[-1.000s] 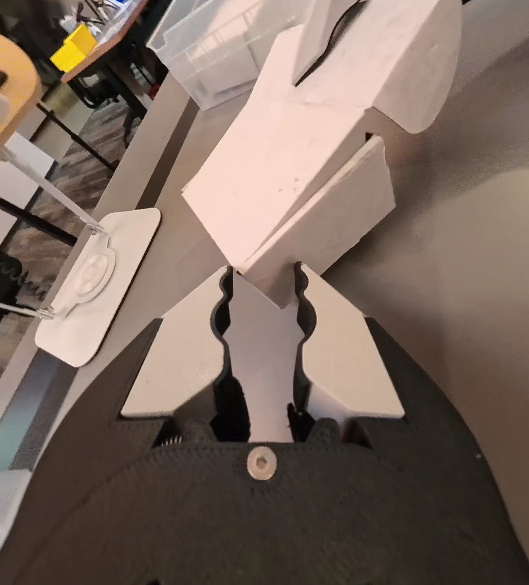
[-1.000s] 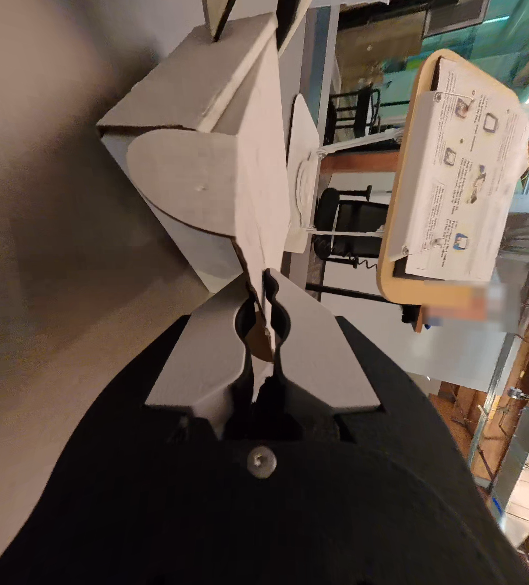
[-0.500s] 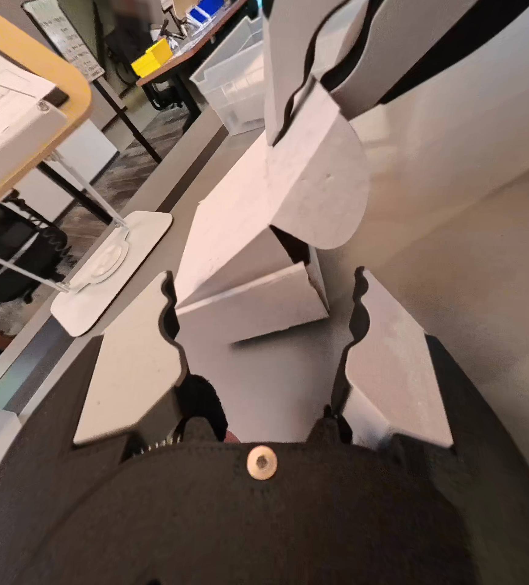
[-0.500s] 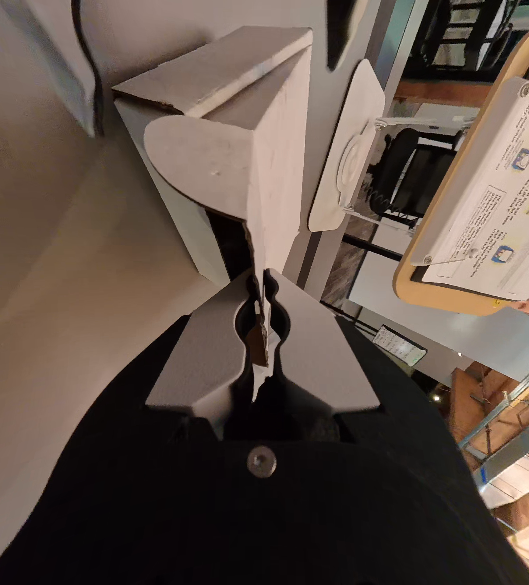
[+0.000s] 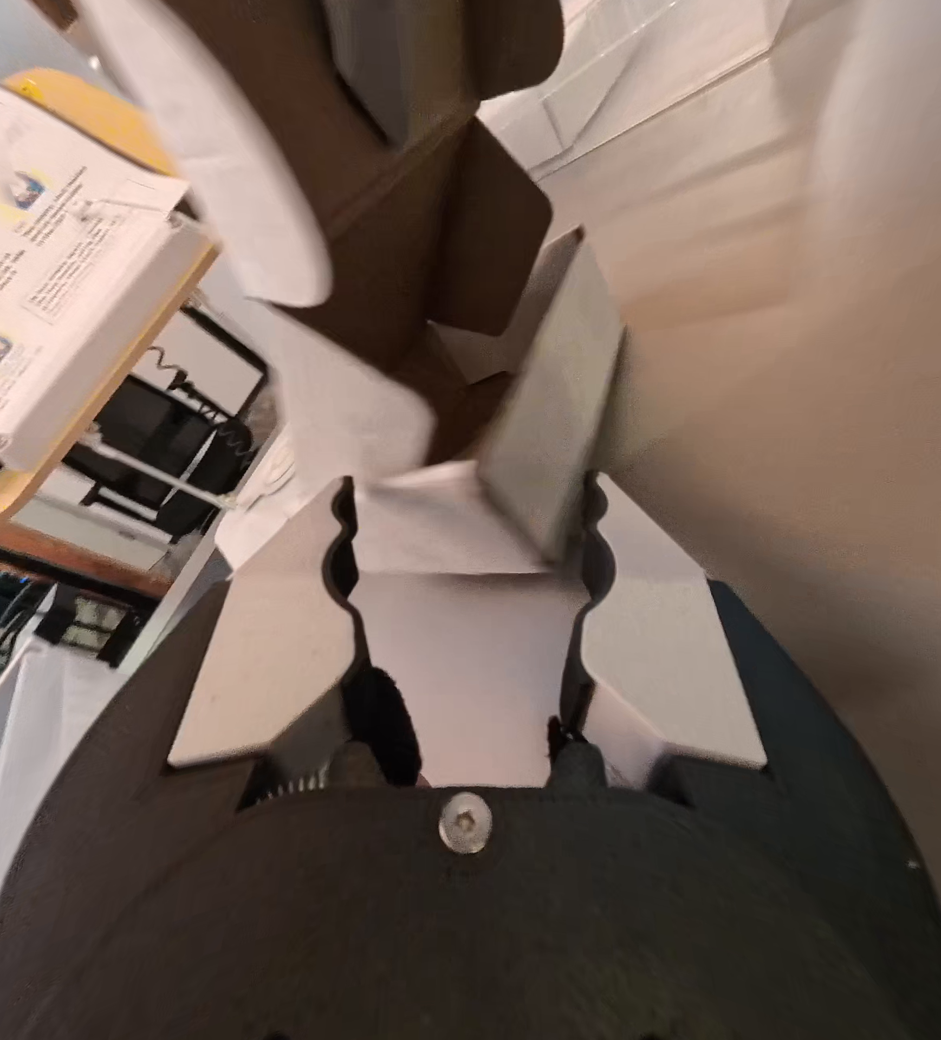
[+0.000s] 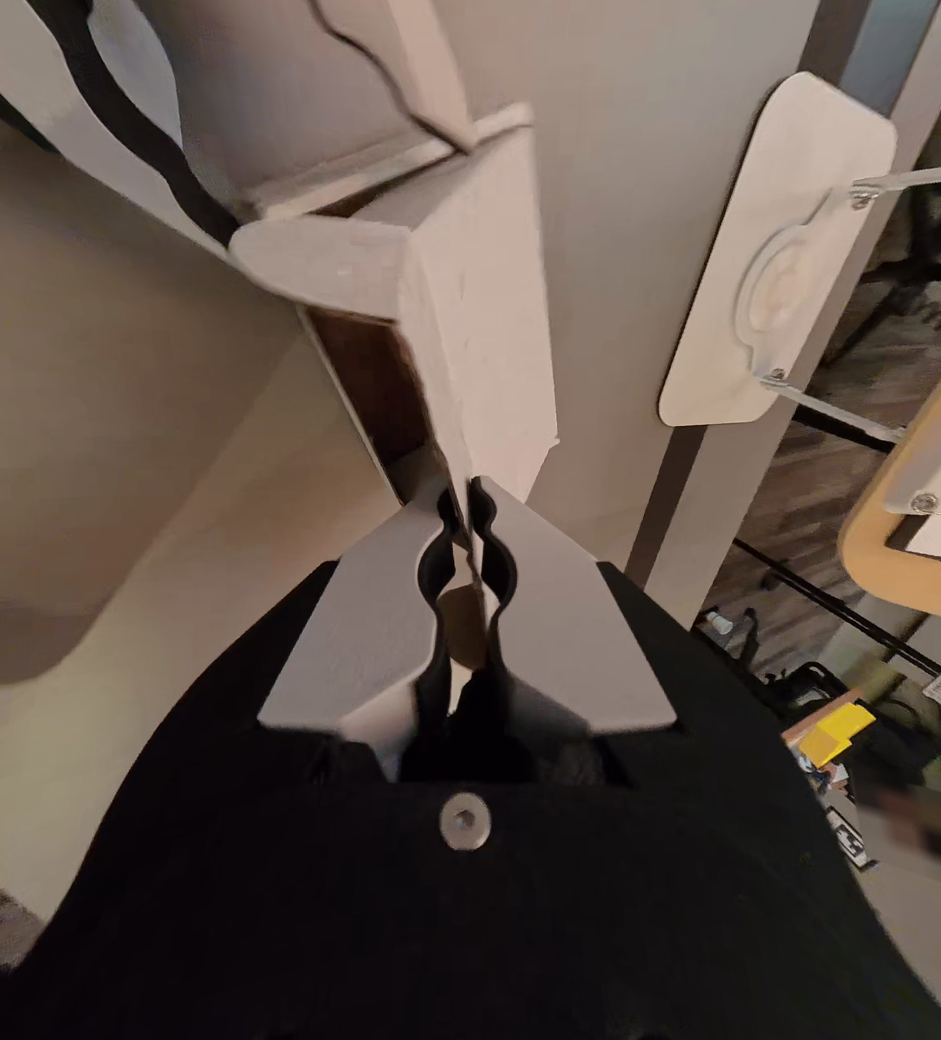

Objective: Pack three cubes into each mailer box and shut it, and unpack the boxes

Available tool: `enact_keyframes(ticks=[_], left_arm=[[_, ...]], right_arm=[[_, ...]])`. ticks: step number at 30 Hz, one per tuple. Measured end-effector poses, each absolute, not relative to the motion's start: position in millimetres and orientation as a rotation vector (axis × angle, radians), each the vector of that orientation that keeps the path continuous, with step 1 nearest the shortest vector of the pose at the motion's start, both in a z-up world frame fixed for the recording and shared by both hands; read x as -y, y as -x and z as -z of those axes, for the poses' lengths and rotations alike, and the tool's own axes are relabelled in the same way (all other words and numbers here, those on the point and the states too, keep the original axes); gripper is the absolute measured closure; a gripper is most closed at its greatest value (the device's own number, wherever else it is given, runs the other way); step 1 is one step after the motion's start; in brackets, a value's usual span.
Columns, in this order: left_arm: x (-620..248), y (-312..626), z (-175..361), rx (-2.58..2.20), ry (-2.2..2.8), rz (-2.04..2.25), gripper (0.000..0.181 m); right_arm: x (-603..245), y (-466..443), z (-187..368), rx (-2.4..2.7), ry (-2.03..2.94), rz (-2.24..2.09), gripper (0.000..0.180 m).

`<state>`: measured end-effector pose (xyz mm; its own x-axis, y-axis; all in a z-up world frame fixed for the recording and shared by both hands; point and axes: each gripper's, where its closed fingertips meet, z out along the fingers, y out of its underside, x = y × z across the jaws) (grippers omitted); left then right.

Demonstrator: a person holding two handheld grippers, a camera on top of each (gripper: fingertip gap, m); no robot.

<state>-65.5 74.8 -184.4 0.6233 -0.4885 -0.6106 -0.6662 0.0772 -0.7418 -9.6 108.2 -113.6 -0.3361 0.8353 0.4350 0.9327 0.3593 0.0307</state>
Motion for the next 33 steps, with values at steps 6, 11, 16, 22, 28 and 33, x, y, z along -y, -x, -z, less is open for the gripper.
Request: enact_keyframes(ticks=[6, 11, 16, 22, 28, 33], left_arm=[[-69, 58, 193, -1.123, 1.504, -0.210, 0.112], [-73, 53, 209, -1.226, 1.556, -0.254, 0.122], [-80, 54, 217, -1.266, 1.612, -0.268, 0.141], [-73, 50, 214, -1.304, 1.647, -0.214, 0.172], [-52, 46, 221, -1.402, 1.636, -0.204, 0.181], [-45, 44, 218, -1.402, 1.653, -0.130, 0.179]], right_arm=[[-117, 19, 115, 2.428, 1.626, 0.263, 0.180], [-113, 22, 116, 2.519, 1.647, 0.272, 0.180], [-111, 29, 106, 2.547, 1.636, 0.244, 0.180], [-146, 47, 82, 2.452, 1.617, 0.262, 0.180], [-216, 82, 84, 2.262, 1.483, 0.419, 0.180], [-235, 87, 166, 2.292, 1.456, 0.426, 0.176]])
